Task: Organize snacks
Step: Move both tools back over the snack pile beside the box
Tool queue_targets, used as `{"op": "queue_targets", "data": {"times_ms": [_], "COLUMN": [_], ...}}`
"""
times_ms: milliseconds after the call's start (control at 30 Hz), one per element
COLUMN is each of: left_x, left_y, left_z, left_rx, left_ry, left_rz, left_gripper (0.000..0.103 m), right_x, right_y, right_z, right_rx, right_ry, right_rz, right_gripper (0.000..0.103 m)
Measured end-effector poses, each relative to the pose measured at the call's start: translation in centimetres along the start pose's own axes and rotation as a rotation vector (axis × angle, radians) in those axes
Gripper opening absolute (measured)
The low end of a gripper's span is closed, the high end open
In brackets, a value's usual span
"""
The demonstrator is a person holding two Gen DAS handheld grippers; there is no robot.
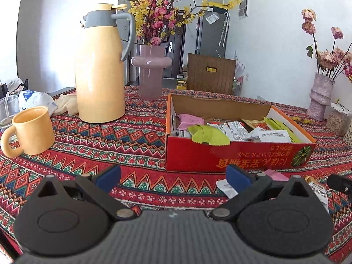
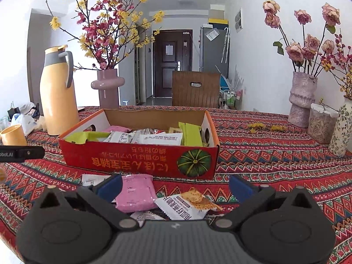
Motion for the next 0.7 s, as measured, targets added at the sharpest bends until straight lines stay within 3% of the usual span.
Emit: {"op": "queue_targets", "data": {"times_ms": [300,700], "left_x": [-0.6,-0.5], "left_y": [0.8,0.9], "left_z": [1.7,2.0], "left_rx": [-0.054,-0.064], "left_ry": [0.001,0.003], "left_rz": [0.007,0.017], "left_gripper": [0.103,0.103], "right_x": [-0.3,-0.8], "right_y": [0.8,0.7], "right_z": [2.0,2.4], "right_rx": [-0.074,-0.093], "right_ry": [-0.001,0.003], "right_rz": [-0.009,-0.023], "right_gripper": [0.103,0.103]}}
Point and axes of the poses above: each gripper's, at about its wrist camera, not at the fingertips, and y roughly against the way its jaws point, x to its right, z to its underside, the point moved 2 cm from there along -y, roughly the way its jaws point, and after that the axes turned 14 degrees about x, right-handed, at the moved point
